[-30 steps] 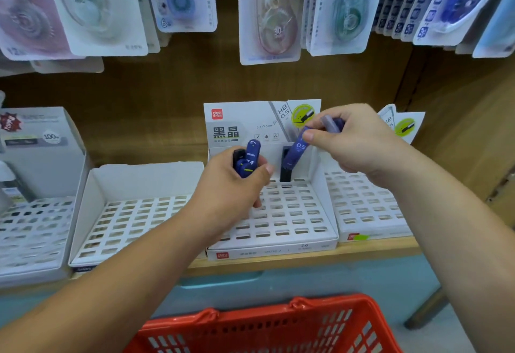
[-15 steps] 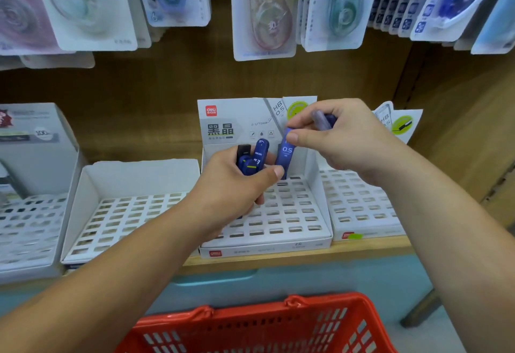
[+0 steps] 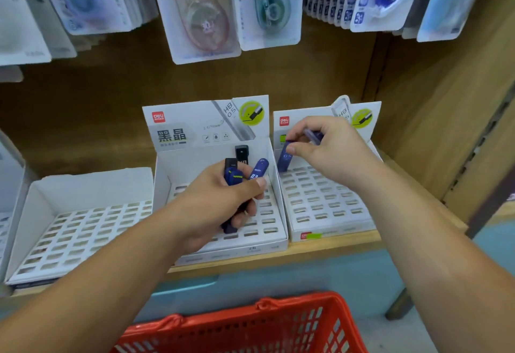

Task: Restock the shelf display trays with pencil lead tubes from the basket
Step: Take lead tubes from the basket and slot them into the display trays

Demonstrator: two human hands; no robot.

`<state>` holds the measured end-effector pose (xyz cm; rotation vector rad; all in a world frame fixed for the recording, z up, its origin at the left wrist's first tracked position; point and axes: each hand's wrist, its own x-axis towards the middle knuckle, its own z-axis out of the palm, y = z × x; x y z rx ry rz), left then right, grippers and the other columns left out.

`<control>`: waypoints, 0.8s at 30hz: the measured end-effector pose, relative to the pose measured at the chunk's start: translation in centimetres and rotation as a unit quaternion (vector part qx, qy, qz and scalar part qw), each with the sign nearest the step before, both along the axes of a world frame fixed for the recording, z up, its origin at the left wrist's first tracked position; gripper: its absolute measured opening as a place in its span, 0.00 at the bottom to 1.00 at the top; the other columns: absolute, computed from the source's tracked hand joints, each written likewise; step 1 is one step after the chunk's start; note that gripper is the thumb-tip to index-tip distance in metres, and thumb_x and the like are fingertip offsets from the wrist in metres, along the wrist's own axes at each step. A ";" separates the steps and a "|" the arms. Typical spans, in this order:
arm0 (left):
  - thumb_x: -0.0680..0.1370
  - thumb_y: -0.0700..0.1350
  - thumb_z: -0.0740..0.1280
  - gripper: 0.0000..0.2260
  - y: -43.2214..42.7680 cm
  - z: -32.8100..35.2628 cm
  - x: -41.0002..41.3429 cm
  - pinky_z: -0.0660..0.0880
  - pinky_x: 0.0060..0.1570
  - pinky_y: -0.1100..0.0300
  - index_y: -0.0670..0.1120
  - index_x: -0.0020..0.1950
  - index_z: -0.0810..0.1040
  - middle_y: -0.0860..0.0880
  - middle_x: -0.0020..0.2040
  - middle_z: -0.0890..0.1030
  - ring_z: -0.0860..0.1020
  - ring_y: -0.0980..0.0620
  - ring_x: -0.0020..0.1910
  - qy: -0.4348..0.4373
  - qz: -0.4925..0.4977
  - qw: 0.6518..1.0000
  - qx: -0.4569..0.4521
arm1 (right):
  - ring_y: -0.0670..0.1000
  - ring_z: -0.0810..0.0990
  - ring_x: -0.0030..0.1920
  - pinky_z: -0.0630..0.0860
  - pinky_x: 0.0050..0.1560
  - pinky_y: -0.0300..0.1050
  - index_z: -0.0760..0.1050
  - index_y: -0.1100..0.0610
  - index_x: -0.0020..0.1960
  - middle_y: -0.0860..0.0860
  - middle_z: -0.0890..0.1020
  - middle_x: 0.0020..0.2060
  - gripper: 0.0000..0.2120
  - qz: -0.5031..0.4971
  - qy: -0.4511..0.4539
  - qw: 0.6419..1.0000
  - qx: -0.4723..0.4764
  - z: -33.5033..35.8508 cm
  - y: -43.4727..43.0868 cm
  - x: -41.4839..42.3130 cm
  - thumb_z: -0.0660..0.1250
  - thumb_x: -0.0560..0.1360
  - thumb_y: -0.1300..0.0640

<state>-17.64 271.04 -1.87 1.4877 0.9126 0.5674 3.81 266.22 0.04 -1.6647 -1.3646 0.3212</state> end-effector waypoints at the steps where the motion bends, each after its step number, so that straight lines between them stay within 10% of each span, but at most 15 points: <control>1: 0.80 0.44 0.72 0.09 0.0 -0.1 -0.2 0.67 0.33 0.55 0.41 0.57 0.78 0.39 0.40 0.79 0.70 0.44 0.34 -0.010 -0.003 1.000 -0.008 | 0.47 0.83 0.50 0.80 0.56 0.46 0.84 0.50 0.45 0.45 0.85 0.43 0.05 0.004 0.000 1.000 0.001 -0.5 0.2 -0.1 0.77 0.75 0.60; 11: 0.81 0.40 0.71 0.09 0.4 -0.4 -1.2 0.71 0.30 0.58 0.39 0.58 0.78 0.39 0.47 0.87 0.83 0.46 0.39 -0.049 0.011 0.999 -0.002 | 0.41 0.79 0.51 0.74 0.49 0.35 0.80 0.43 0.44 0.38 0.82 0.46 0.11 -0.006 -0.037 0.999 0.008 -1.1 0.6 -0.1 0.74 0.78 0.59; 24: 0.82 0.41 0.69 0.07 0.6 0.7 -2.3 0.66 0.26 0.59 0.43 0.59 0.77 0.42 0.48 0.87 0.82 0.51 0.37 -0.031 -0.002 0.999 0.017 | 0.53 0.79 0.55 0.80 0.53 0.53 0.83 0.42 0.55 0.45 0.84 0.53 0.06 -0.124 -0.190 0.972 -0.054 -1.1 1.3 -1.4 0.70 0.81 0.49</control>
